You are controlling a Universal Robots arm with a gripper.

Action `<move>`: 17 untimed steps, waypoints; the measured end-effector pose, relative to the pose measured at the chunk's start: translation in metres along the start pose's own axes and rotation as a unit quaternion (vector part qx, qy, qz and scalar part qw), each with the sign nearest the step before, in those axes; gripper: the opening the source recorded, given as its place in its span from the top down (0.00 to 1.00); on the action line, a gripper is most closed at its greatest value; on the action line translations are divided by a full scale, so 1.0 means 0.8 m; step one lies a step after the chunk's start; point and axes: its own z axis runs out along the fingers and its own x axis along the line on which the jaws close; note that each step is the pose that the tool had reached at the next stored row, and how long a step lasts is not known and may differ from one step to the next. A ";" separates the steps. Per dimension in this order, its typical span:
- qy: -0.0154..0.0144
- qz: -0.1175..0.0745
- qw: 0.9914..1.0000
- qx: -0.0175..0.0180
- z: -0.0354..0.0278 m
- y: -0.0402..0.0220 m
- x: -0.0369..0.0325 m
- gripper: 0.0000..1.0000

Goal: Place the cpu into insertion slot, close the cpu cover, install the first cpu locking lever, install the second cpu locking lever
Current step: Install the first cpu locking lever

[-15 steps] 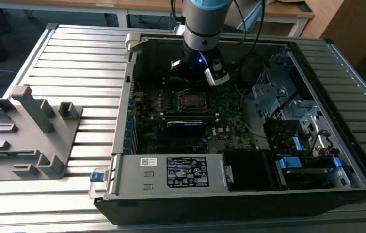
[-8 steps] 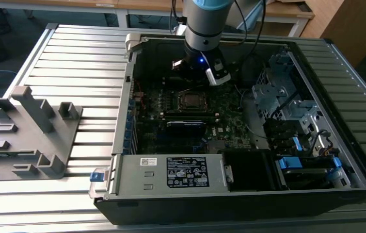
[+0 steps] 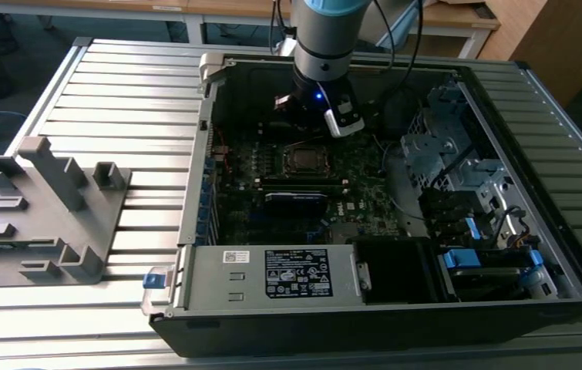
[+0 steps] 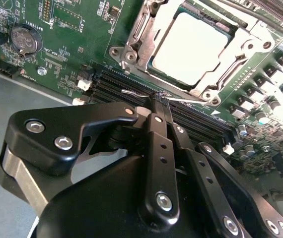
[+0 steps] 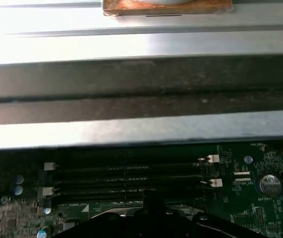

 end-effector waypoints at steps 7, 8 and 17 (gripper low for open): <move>-0.003 0.013 1.000 0.000 0.0006 0.0001 0.0001 0.89; -0.004 0.018 1.000 0.000 0.0008 0.0002 0.0001 0.89; -0.007 0.030 1.000 0.000 0.0023 0.0028 0.0011 0.89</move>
